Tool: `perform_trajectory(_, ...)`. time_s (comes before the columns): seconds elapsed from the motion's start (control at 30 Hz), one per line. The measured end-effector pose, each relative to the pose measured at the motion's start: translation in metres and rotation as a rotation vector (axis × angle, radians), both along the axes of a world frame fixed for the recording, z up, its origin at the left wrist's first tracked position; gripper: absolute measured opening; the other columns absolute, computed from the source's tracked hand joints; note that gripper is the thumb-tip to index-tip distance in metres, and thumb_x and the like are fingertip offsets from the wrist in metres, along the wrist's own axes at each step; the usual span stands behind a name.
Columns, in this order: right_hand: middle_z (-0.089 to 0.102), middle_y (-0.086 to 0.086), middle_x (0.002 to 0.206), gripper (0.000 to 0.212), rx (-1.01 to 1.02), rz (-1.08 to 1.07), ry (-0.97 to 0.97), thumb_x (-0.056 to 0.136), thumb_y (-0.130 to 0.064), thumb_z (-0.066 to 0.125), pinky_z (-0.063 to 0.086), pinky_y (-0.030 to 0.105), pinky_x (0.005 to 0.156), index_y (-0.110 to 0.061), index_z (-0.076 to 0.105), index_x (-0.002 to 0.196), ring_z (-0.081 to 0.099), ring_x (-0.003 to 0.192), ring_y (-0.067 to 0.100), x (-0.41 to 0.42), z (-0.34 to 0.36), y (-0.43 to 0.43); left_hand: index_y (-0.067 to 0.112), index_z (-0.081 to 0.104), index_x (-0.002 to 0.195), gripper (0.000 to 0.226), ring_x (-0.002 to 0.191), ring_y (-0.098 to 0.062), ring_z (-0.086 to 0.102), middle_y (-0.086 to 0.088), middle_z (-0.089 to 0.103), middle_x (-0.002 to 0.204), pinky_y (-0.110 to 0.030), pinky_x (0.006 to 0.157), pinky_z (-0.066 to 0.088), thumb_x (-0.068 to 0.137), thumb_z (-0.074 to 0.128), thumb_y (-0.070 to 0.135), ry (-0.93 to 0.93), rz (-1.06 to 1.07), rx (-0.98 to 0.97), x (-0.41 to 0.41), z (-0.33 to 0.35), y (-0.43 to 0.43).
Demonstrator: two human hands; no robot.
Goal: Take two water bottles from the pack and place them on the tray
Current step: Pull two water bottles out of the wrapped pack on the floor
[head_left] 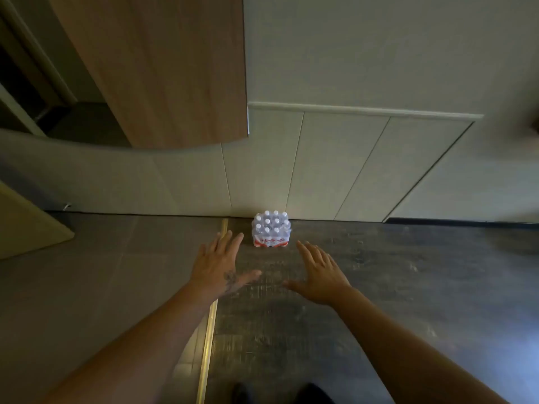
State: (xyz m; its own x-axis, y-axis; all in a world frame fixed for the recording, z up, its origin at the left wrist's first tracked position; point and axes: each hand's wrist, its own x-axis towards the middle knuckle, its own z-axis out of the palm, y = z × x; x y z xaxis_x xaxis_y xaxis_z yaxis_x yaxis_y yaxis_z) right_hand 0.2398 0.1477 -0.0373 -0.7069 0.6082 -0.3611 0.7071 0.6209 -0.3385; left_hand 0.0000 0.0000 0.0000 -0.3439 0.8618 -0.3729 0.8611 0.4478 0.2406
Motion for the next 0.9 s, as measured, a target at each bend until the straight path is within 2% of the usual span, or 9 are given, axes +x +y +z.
perform_trajectory(0.2, 0.001, 0.005, 0.182, 0.118, 0.004, -0.038, 0.001, 0.082, -0.095, 0.042, 0.006, 0.049, 0.132, -0.034, -0.007, 0.169, 0.003, 0.168, 0.032, -0.016, -0.009, 0.015, 0.03, 0.0, 0.174, 0.119, 0.17, -0.032, -0.001, -0.005, -0.001, 0.185, -0.062, 0.135, 0.011, 0.083, 0.036, 0.099, -0.004, -0.028, 0.001, -0.016, -0.011, 0.021)
perform_trajectory(0.37, 0.004, 0.008, 0.182, 0.117, 0.0, -0.017, 0.017, 0.082, -0.093, 0.039, 0.008, 0.047, 0.132, -0.03, -0.005, 0.17, 0.004, 0.167, 0.032, -0.041, -0.02, 0.059, 0.031, -0.001, 0.174, 0.121, 0.17, -0.032, -0.002, -0.005, 0.001, 0.185, -0.062, 0.135, 0.011, 0.081, 0.033, 0.101, -0.009, -0.039, -0.004, -0.038, -0.024, 0.064)
perform_trajectory(0.57, 0.002, 0.004, 0.182, 0.115, -0.099, -0.006, 0.011, 0.085, -0.087, 0.049, 0.016, 0.051, 0.132, -0.033, -0.007, 0.17, 0.001, 0.168, 0.031, -0.092, -0.046, 0.144, 0.03, 0.001, 0.174, 0.121, 0.17, -0.032, 0.004, -0.006, 0.004, 0.185, -0.06, 0.134, 0.015, 0.08, 0.034, 0.1, 0.016, -0.004, -0.034, -0.083, -0.046, 0.139)
perform_trajectory(0.9, 0.007, 0.004, 0.181, 0.107, -0.188, 0.082, -0.017, 0.093, -0.076, 0.056, 0.023, 0.051, 0.132, -0.024, 0.003, 0.171, 0.006, 0.168, 0.028, -0.16, -0.086, 0.286, 0.03, 0.009, 0.173, 0.117, 0.167, -0.03, 0.019, -0.006, 0.019, 0.182, -0.053, 0.132, 0.026, 0.082, 0.043, 0.095, -0.063, 0.118, -0.063, -0.15, -0.09, 0.264)
